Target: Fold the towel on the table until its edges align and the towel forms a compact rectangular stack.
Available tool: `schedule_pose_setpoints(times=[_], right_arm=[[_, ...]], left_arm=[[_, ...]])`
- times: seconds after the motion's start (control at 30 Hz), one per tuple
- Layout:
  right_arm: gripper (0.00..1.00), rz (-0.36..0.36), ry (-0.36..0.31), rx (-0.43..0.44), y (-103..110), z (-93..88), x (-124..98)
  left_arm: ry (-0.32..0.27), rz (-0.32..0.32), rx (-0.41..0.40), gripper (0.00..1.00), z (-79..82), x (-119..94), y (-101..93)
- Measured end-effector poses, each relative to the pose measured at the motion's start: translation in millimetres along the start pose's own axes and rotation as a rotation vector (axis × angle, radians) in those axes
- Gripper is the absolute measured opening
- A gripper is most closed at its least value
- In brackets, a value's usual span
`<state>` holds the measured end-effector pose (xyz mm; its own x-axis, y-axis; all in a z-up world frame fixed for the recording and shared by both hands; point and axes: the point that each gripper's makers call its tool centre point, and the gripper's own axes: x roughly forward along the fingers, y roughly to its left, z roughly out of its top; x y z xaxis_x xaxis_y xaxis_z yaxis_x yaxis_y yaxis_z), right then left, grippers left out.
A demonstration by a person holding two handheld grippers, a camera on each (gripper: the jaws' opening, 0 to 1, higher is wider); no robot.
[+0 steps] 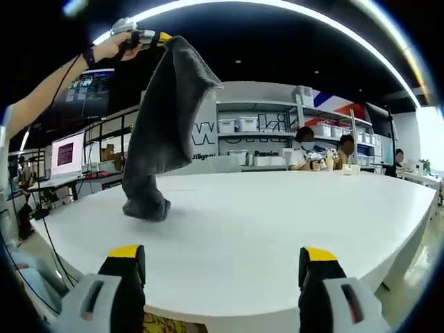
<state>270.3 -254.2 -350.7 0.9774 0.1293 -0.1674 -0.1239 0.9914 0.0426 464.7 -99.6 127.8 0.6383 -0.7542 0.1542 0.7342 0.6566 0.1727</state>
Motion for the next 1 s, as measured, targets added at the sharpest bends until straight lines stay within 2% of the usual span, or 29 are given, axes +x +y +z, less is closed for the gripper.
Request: schedule_pose_setpoints(times=[0.27,0.43,0.53,0.57,0.67,0.77,0.87,1.0], right_arm=[[0.96,-0.002,0.002,0.008,-2.2,-2.3,0.4],[0.96,-0.002,0.008,0.012,-3.4,-4.7,2.6],[0.96,-0.001,0.012,0.012,-2.9,-5.9,4.3],[0.96,0.000,0.013,0.012,-2.6,-6.3,4.9],[0.96,0.005,0.020,0.013,-1.1,-8.0,7.4],[0.96,0.006,0.025,0.014,-0.3,-9.2,9.8],[0.96,0.008,0.029,0.014,1.3,-9.5,12.9],[0.96,0.012,0.031,0.012,4.9,-8.9,15.2]], left_arm=[[-0.020,0.130,0.079,0.03,54.2,-3.0,28.1],[-0.044,0.216,0.145,0.03,95.6,-11.3,43.9],[-0.065,0.281,0.177,0.03,125.2,-19.4,57.0],[-0.067,0.292,0.181,0.03,130.4,-21.1,59.6],[-0.064,0.375,0.230,0.03,153.0,-34.1,76.3],[-0.074,0.413,0.235,0.03,168.2,-44.8,84.8],[-0.074,0.488,0.263,0.03,190.1,-59.6,103.2],[-0.068,0.541,0.274,0.03,202.6,-73.3,117.2]])
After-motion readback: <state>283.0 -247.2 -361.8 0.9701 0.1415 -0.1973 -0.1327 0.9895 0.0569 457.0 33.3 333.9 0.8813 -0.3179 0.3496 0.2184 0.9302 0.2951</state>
